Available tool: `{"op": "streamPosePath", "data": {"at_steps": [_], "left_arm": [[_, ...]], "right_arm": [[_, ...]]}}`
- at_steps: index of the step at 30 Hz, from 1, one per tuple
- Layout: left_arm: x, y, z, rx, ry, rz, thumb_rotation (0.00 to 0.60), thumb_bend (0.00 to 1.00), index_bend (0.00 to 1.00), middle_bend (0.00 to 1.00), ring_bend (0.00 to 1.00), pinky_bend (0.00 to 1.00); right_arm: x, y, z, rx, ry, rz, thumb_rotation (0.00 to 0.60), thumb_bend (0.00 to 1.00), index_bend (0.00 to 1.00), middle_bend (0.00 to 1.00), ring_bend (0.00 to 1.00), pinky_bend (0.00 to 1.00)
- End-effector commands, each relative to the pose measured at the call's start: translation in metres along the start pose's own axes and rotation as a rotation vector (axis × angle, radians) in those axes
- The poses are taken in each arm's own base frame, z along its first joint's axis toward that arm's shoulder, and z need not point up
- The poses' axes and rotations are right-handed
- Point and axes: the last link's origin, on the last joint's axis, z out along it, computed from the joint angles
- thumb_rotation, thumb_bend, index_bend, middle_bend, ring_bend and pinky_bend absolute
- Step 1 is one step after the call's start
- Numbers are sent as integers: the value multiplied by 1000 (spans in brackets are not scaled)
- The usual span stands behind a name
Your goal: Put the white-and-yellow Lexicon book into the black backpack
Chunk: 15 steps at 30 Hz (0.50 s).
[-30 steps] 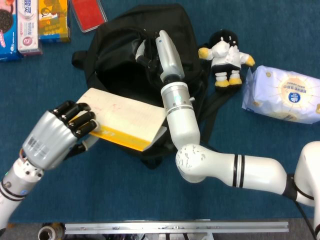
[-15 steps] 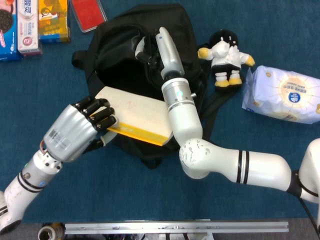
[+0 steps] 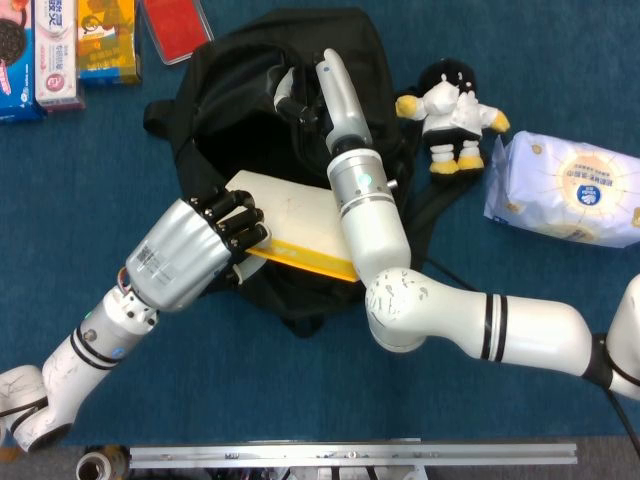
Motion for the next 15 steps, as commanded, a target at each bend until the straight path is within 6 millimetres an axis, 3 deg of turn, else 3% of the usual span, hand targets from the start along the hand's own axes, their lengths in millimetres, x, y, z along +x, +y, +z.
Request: {"op": "streamPosePath", "data": {"at_steps": [1,15], "left_arm": [[-5,-4,4,12,-9,8,600,340,714,562,408,502],[-22,-21,-1,94,-46,147,600,340,713,562,408,502]], "right_arm": [[1,0,-1,-5,-4,7,600,984,759,703,711,979],[1,-2,-2,-19,-14,19,600,985,758,703,711,979]]}}
